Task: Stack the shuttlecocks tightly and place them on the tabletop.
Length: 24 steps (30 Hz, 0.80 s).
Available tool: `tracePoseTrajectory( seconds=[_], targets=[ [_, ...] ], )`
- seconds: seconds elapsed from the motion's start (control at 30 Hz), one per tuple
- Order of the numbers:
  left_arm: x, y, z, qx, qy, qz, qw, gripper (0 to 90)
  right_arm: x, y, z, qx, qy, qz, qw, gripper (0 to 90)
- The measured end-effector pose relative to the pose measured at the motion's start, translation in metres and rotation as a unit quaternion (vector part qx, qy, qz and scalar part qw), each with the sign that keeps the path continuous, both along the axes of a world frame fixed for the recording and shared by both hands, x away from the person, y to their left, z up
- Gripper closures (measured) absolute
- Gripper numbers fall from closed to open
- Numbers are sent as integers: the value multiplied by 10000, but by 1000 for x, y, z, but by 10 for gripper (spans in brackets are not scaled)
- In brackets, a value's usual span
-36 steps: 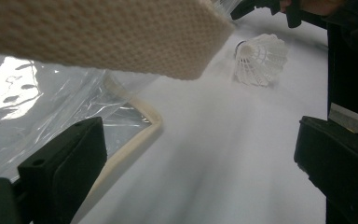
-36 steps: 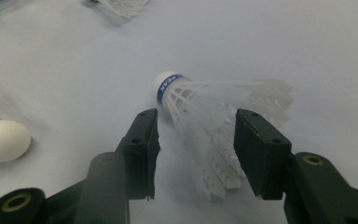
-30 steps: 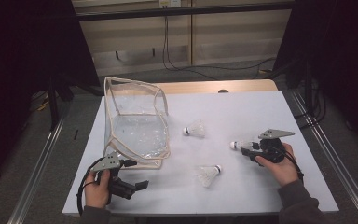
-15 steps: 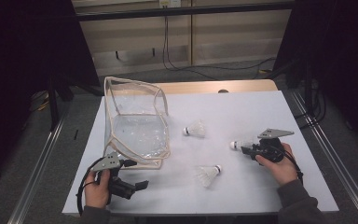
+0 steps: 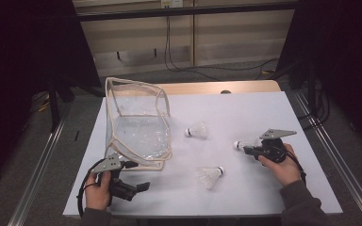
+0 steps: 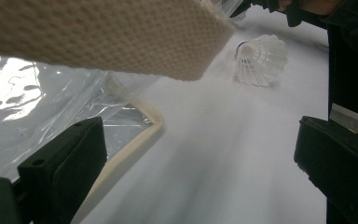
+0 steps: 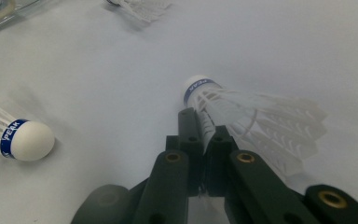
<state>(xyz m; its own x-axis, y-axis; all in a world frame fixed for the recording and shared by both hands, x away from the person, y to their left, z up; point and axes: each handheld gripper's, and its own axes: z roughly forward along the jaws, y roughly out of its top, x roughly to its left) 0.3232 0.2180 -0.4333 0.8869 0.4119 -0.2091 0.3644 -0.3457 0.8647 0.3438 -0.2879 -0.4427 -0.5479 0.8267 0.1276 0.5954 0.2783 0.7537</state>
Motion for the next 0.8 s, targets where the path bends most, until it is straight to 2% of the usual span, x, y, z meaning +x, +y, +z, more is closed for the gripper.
tracePoseTrajectory(
  seconds=[0.3, 0.8],
  targets=[
    [0, 2, 0, -29, -10, 17, 10000, 24, 1, -2, 5, 137, -165, -43, 9998, 891],
    [0, 1, -1, -67, 25, 3, 10000, 24, 8, 6, 10, 214, -211, 61, 9995, 893]
  ],
)
